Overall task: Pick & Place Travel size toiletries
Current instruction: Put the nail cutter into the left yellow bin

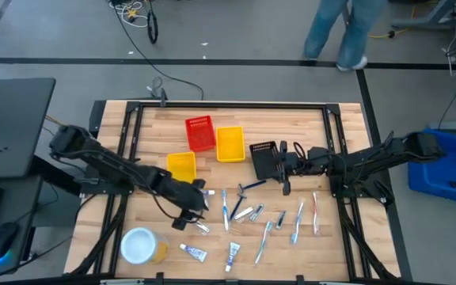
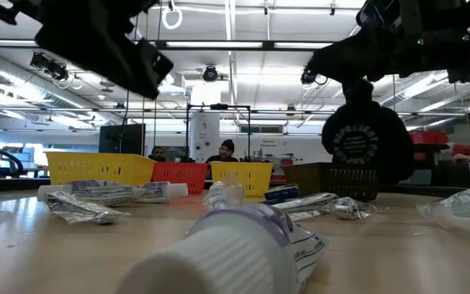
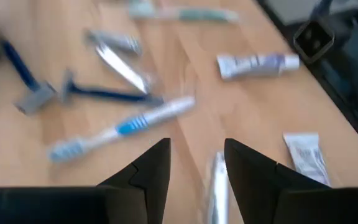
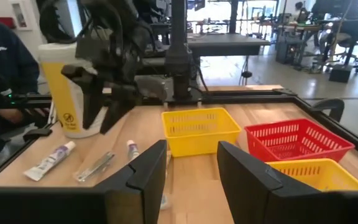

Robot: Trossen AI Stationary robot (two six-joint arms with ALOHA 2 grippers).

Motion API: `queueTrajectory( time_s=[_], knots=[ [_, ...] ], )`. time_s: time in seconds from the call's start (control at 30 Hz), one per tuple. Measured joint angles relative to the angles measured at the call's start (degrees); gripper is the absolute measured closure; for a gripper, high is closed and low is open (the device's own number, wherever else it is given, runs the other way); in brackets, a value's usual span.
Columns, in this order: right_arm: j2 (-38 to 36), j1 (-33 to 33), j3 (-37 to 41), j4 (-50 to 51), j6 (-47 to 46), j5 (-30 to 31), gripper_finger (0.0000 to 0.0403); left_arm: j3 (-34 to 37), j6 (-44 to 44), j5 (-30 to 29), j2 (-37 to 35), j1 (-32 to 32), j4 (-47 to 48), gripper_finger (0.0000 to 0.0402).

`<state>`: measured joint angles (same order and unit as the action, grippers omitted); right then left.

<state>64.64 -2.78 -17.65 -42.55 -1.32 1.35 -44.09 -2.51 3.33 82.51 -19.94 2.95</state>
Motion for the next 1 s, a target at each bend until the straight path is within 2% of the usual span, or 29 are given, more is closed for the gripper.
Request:
queueTrajectory(
  time_s=[0.13,0.4,0.87,1.0],
  knots=[
    [0.00,-0.31,0.00,-0.06,0.00,0.02,0.0260,-2.69,-1.64,3.50,5.31,-0.06,3.41,0.0241],
    [0.00,-0.31,0.00,0.01,0.02,0.04,0.0259,-6.86,-1.83,4.02,13.21,-0.05,6.63,0.0241],
    [-0.02,-0.31,0.02,0.81,0.02,0.04,0.0241,-7.55,-2.26,3.69,15.16,-3.43,11.57,0.0242],
    [-0.02,-0.31,0.02,1.33,0.02,0.04,0.0239,-7.00,-1.60,1.04,15.16,-4.44,12.05,0.0242]
  ],
)
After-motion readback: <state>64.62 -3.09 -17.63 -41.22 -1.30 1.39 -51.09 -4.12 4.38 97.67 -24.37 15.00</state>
